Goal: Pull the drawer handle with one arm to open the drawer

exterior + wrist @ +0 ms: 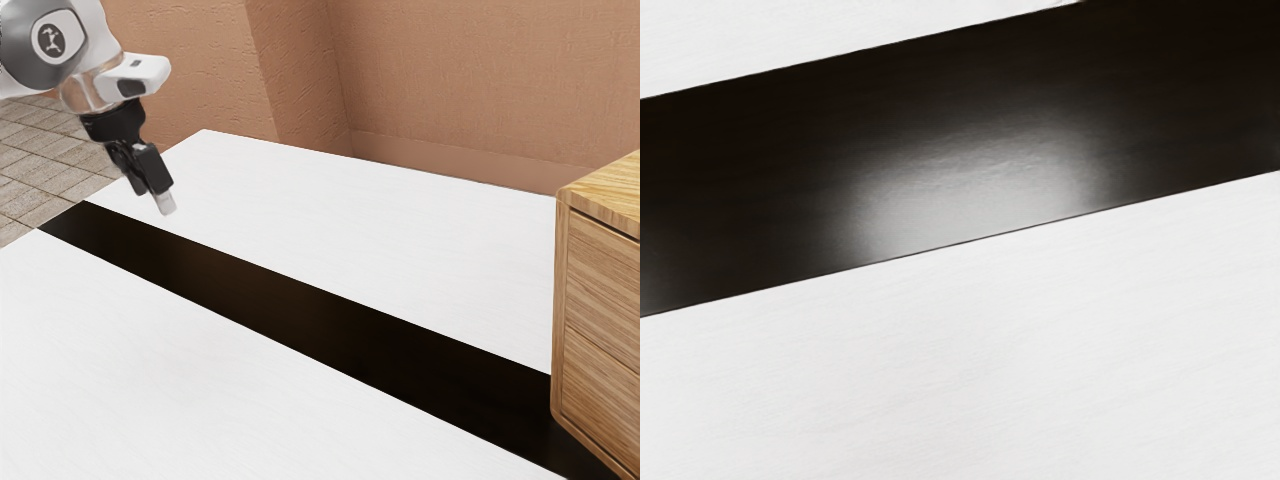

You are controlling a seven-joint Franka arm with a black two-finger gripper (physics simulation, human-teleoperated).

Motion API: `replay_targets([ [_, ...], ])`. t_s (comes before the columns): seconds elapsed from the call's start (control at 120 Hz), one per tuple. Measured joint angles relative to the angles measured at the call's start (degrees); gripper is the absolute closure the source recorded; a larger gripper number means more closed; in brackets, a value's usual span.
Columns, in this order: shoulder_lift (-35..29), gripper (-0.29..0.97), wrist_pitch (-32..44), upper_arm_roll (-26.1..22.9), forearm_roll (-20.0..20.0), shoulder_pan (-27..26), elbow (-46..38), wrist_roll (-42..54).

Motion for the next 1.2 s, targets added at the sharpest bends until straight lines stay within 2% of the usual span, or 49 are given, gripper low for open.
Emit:
replay_targets([
  [0.208, 0.2, 0.0, 0.8, 0.2, -1.8, -0.2, 0.2, -2.0],
  [0.267, -0.6, 0.0, -0.2, -0.2, -1.3, -0.1, 5.9, -2.3],
  [0.3, -2.3, 0.0, -1.2, -2.1, -1.1, 0.4, 9.9, -2.3],
  [0.383, -5.3, 0.0, -3.1, -9.8, -0.3, 2.1, 13.9, -1.8],
  [0.417, -5.6, 0.0, -3.5, -14.3, 1.0, 4.1, 14.4, -1.2],
  [0.525, -6.0, 0.0, -3.3, -38.1, 9.9, 16.7, 14.5, 1.4],
  [0.567, -5.1, 0.0, -2.7, -44.6, 13.2, 18.3, 14.4, 2.2],
  [0.625, -4.3, 0.0, -2.2, -50.0, 16.0, 15.0, 14.2, 3.0],
  [0.75, -4.0, 0.0, -1.5, -57.9, 18.2, -0.7, 13.3, 4.6],
  [0.833, -4.1, 0.0, 0.6, -60.2, 18.9, -9.0, 11.9, 6.3],
  [0.9, -3.9, 0.0, 2.1, -60.6, 19.1, -10.9, 11.3, 7.9],
  [0.958, -3.8, 0.01, 3.7, -60.4, 19.2, -8.8, 9.7, 9.3],
  [1.1, -2.3, 0.05, 8.7, -60.1, 19.4, 0.6, 6.1, 12.8],
  [1.2, -2.3, 0.08, 12.4, -60.2, 19.1, 1.2, 3.8, 15.1],
])
